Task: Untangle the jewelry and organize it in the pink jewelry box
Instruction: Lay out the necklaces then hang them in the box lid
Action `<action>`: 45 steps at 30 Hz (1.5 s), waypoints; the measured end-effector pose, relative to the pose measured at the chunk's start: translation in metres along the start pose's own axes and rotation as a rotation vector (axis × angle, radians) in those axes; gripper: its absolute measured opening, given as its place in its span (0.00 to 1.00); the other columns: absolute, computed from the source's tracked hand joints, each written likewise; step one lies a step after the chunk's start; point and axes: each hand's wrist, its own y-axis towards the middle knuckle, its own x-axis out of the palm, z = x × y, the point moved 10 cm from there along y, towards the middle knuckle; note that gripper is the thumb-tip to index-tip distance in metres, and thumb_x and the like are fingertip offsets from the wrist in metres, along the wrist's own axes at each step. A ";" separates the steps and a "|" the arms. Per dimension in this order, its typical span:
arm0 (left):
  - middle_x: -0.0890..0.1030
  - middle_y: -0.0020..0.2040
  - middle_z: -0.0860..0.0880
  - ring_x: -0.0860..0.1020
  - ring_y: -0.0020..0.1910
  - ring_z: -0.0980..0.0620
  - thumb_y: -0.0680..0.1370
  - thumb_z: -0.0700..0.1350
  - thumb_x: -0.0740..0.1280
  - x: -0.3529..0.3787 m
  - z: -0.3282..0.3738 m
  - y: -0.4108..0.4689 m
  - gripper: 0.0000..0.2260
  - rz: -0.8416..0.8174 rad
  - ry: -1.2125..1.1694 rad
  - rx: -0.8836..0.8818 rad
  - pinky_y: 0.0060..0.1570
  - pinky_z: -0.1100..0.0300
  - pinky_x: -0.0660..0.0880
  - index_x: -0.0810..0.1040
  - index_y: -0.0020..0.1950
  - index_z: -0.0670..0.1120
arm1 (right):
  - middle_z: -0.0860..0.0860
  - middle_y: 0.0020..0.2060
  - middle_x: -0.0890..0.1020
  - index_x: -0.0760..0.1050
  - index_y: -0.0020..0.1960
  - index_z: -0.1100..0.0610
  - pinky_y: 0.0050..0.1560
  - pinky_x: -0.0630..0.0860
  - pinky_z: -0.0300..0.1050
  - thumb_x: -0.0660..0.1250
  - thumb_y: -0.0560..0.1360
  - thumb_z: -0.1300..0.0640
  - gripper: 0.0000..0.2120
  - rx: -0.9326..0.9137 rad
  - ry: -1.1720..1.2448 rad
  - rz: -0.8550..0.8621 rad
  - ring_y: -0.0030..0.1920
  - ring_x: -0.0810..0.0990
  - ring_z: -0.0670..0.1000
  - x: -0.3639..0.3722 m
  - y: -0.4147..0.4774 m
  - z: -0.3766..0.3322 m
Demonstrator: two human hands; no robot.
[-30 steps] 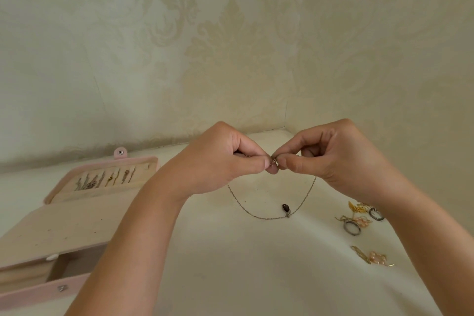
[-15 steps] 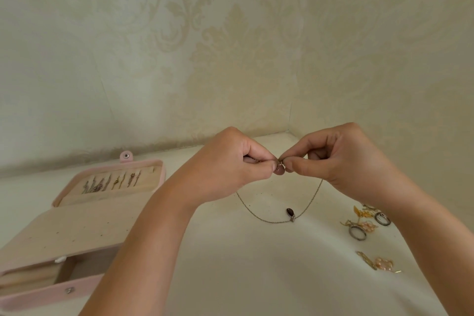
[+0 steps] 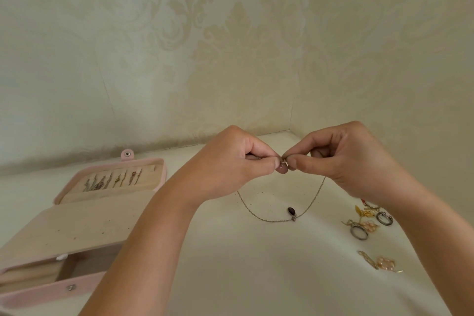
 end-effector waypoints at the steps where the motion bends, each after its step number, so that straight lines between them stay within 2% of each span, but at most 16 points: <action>1: 0.59 0.23 0.53 0.55 0.25 0.54 0.75 0.44 0.68 0.000 0.000 0.000 0.08 0.000 0.004 -0.002 0.24 0.64 0.53 0.86 0.41 0.53 | 0.48 0.20 0.61 0.84 0.36 0.50 0.25 0.53 0.37 0.74 0.68 0.58 0.04 -0.001 -0.001 0.001 0.25 0.54 0.48 0.000 0.000 0.000; 7: 0.57 0.22 0.55 0.55 0.24 0.54 0.76 0.43 0.67 0.002 0.002 0.000 0.09 0.001 0.004 0.002 0.24 0.63 0.53 0.85 0.41 0.52 | 0.49 0.20 0.61 0.85 0.36 0.52 0.24 0.53 0.35 0.74 0.68 0.59 0.05 0.009 -0.003 0.011 0.23 0.54 0.46 -0.001 0.000 0.000; 12: 0.58 0.22 0.55 0.55 0.24 0.54 0.77 0.42 0.66 0.004 0.001 0.000 0.09 0.002 0.010 0.006 0.24 0.64 0.54 0.85 0.43 0.50 | 0.50 0.20 0.60 0.84 0.35 0.53 0.19 0.53 0.32 0.73 0.69 0.61 0.05 0.062 -0.006 0.002 0.19 0.53 0.45 -0.003 -0.002 0.000; 16: 0.57 0.21 0.54 0.55 0.23 0.55 0.77 0.41 0.65 0.007 0.002 0.000 0.09 0.001 0.042 0.012 0.24 0.64 0.54 0.85 0.45 0.49 | 0.53 0.21 0.62 0.84 0.34 0.49 0.20 0.54 0.33 0.73 0.69 0.60 0.08 0.070 -0.077 0.017 0.20 0.54 0.45 -0.003 -0.002 0.001; 23: 0.58 0.24 0.53 0.55 0.25 0.54 0.77 0.42 0.66 0.004 -0.004 0.002 0.09 0.039 0.031 -0.010 0.24 0.63 0.54 0.85 0.45 0.52 | 0.44 0.17 0.63 0.83 0.33 0.51 0.22 0.56 0.31 0.73 0.69 0.60 0.07 0.057 -0.164 0.103 0.21 0.59 0.45 -0.006 -0.002 0.001; 29: 0.56 0.25 0.52 0.56 0.27 0.52 0.77 0.45 0.67 0.001 -0.009 0.004 0.08 0.057 -0.031 -0.016 0.29 0.63 0.58 0.85 0.45 0.53 | 0.38 0.20 0.71 0.80 0.35 0.53 0.24 0.60 0.30 0.71 0.69 0.62 0.06 -0.028 -0.274 0.208 0.23 0.65 0.45 -0.007 -0.003 -0.008; 31: 0.61 0.25 0.49 0.60 0.28 0.50 0.77 0.46 0.67 0.001 -0.010 0.005 0.07 0.050 -0.054 -0.011 0.32 0.61 0.61 0.85 0.45 0.55 | 0.36 0.26 0.75 0.81 0.36 0.50 0.25 0.62 0.30 0.71 0.69 0.60 0.06 -0.045 -0.307 0.215 0.24 0.66 0.44 -0.008 -0.003 -0.009; 32: 0.68 0.25 0.47 0.66 0.28 0.49 0.76 0.47 0.68 0.001 -0.011 0.005 0.07 0.046 -0.066 -0.007 0.33 0.60 0.65 0.85 0.45 0.56 | 0.37 0.29 0.77 0.81 0.38 0.48 0.26 0.63 0.30 0.71 0.70 0.58 0.06 -0.050 -0.332 0.207 0.25 0.67 0.44 -0.008 -0.002 -0.008; 33: 0.78 0.31 0.45 0.74 0.32 0.49 0.76 0.48 0.68 0.000 -0.012 0.006 0.06 0.045 -0.078 -0.005 0.37 0.60 0.71 0.85 0.44 0.57 | 0.36 0.32 0.78 0.82 0.39 0.47 0.28 0.64 0.30 0.70 0.71 0.56 0.05 -0.056 -0.367 0.194 0.26 0.68 0.43 -0.007 -0.001 -0.008; 34: 0.83 0.38 0.46 0.79 0.39 0.49 0.76 0.49 0.69 0.000 -0.014 0.006 0.06 0.046 -0.085 -0.010 0.43 0.59 0.74 0.85 0.44 0.58 | 0.35 0.32 0.78 0.82 0.40 0.46 0.29 0.65 0.30 0.69 0.72 0.55 0.05 -0.063 -0.400 0.177 0.26 0.69 0.43 -0.006 -0.001 -0.009; 35: 0.84 0.40 0.48 0.80 0.41 0.51 0.76 0.50 0.69 -0.001 -0.016 0.007 0.05 0.045 -0.083 -0.017 0.44 0.61 0.74 0.85 0.43 0.57 | 0.34 0.30 0.77 0.82 0.41 0.45 0.29 0.65 0.30 0.68 0.73 0.53 0.06 -0.064 -0.414 0.158 0.26 0.70 0.42 -0.005 0.000 -0.008; 37: 0.77 0.30 0.45 0.71 0.31 0.49 0.75 0.52 0.69 -0.002 -0.018 0.007 0.07 0.044 -0.076 -0.026 0.35 0.65 0.67 0.85 0.40 0.55 | 0.40 0.24 0.74 0.83 0.41 0.45 0.26 0.62 0.31 0.68 0.74 0.51 0.06 -0.032 -0.346 0.116 0.23 0.67 0.44 -0.005 0.001 -0.001; 39: 0.63 0.24 0.51 0.61 0.27 0.53 0.75 0.53 0.68 -0.004 -0.019 0.005 0.11 0.062 -0.085 -0.046 0.29 0.69 0.60 0.85 0.38 0.51 | 0.44 0.21 0.67 0.83 0.39 0.49 0.24 0.58 0.31 0.68 0.74 0.50 0.08 0.039 -0.162 0.068 0.22 0.61 0.44 -0.004 0.002 0.008; 42: 0.63 0.25 0.55 0.62 0.26 0.56 0.77 0.53 0.65 -0.003 -0.021 0.001 0.14 0.069 -0.145 -0.091 0.29 0.69 0.61 0.82 0.35 0.49 | 0.47 0.25 0.69 0.79 0.39 0.57 0.26 0.60 0.33 0.63 0.76 0.53 0.11 0.111 0.174 -0.041 0.26 0.63 0.45 0.008 0.001 0.014; 44: 0.64 0.26 0.55 0.62 0.26 0.56 0.79 0.50 0.64 -0.004 -0.018 -0.003 0.14 0.076 -0.239 -0.083 0.29 0.67 0.61 0.80 0.35 0.48 | 0.50 0.28 0.71 0.75 0.40 0.57 0.28 0.60 0.35 0.60 0.76 0.51 0.12 0.164 0.378 -0.154 0.27 0.63 0.46 0.023 0.001 0.013; 45: 0.64 0.28 0.54 0.61 0.26 0.56 0.80 0.49 0.63 -0.007 -0.016 -0.005 0.14 0.090 -0.272 -0.073 0.29 0.66 0.60 0.80 0.36 0.48 | 0.49 0.28 0.70 0.74 0.40 0.57 0.28 0.59 0.35 0.60 0.75 0.49 0.12 0.184 0.387 -0.192 0.27 0.61 0.46 0.028 0.001 0.012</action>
